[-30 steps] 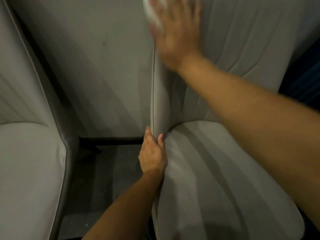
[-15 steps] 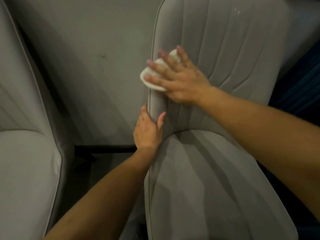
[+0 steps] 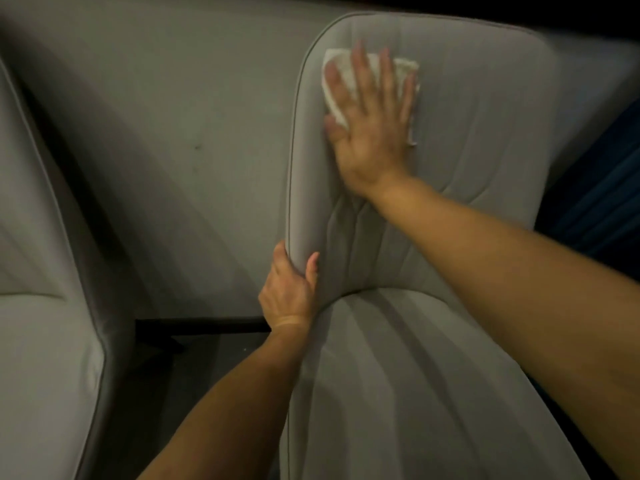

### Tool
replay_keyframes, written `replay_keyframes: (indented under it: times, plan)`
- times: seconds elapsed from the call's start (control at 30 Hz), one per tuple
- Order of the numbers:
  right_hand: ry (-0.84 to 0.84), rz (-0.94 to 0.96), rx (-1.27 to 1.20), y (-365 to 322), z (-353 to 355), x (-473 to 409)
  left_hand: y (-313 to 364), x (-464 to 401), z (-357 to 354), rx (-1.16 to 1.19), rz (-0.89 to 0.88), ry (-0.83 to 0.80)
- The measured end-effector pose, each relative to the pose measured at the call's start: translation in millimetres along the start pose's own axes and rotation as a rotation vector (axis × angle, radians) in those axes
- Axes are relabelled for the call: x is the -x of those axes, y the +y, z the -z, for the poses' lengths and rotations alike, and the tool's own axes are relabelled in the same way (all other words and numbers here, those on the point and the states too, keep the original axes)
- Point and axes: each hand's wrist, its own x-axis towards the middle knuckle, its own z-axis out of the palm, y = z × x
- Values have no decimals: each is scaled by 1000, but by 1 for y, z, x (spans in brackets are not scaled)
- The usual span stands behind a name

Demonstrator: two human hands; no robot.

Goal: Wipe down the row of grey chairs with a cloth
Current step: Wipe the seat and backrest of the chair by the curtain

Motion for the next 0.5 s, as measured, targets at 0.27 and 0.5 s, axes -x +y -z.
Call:
replay_keyframes:
  times: [0.27, 0.5]
  plan:
    - [90, 500, 93, 17, -18, 26, 1, 3, 1, -10, -27, 12]
    - [180, 222, 178, 80, -13, 21, -2, 2, -2, 7, -29, 16]
